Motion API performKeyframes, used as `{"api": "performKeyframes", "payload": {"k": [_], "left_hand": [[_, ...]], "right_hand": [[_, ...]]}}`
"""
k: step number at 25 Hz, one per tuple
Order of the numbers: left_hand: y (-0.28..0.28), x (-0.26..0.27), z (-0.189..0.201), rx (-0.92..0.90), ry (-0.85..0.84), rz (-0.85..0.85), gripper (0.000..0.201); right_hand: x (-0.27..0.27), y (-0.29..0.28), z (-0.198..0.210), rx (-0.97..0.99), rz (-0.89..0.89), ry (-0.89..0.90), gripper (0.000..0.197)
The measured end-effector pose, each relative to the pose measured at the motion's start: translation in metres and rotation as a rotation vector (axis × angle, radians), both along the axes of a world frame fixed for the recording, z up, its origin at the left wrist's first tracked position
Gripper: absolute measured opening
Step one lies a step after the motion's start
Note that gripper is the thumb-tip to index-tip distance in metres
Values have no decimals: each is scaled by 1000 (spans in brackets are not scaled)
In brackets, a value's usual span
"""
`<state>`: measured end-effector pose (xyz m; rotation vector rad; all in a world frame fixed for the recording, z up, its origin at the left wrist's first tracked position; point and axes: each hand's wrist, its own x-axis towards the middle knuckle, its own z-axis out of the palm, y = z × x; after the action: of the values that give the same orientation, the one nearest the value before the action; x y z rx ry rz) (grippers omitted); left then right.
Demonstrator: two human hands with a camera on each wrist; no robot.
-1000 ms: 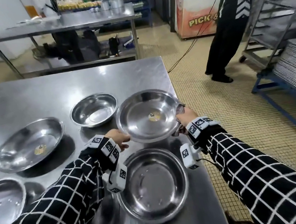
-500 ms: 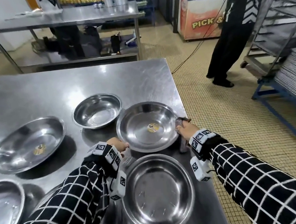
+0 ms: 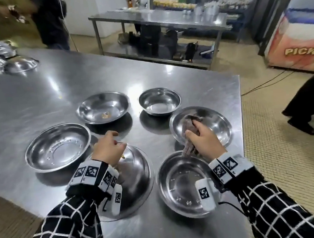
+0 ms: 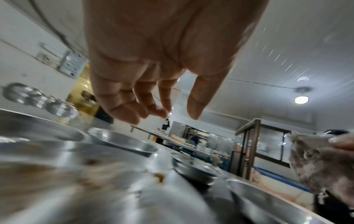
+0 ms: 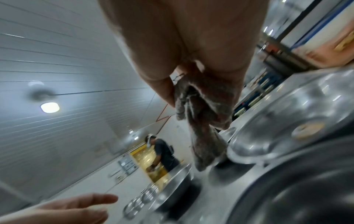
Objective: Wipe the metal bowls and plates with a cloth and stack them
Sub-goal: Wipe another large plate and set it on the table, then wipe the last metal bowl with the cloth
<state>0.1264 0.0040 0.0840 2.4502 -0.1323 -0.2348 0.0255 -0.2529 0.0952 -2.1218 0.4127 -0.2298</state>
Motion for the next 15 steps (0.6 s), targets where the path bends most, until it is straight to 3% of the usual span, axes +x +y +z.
{"api": "performKeyframes", "payload": {"k": [2, 4, 8, 11, 15], "left_hand": [[45, -12, -10, 122, -55, 125, 48], [80, -20, -26, 211, 23, 209, 52], [110, -30, -51, -29, 172, 224, 57], [117, -42, -68, -96, 150, 239, 49], [130, -54, -78, -272, 118, 245, 49]], "right_hand": [[14, 43, -3, -31, 139, 50, 34], [29, 82, -13, -85, 232, 100, 28], [56, 127, -33, -225, 313, 267, 36], [66, 141, -44, -338, 361, 386, 38], [62, 149, -51, -411, 329, 390, 38]]}}
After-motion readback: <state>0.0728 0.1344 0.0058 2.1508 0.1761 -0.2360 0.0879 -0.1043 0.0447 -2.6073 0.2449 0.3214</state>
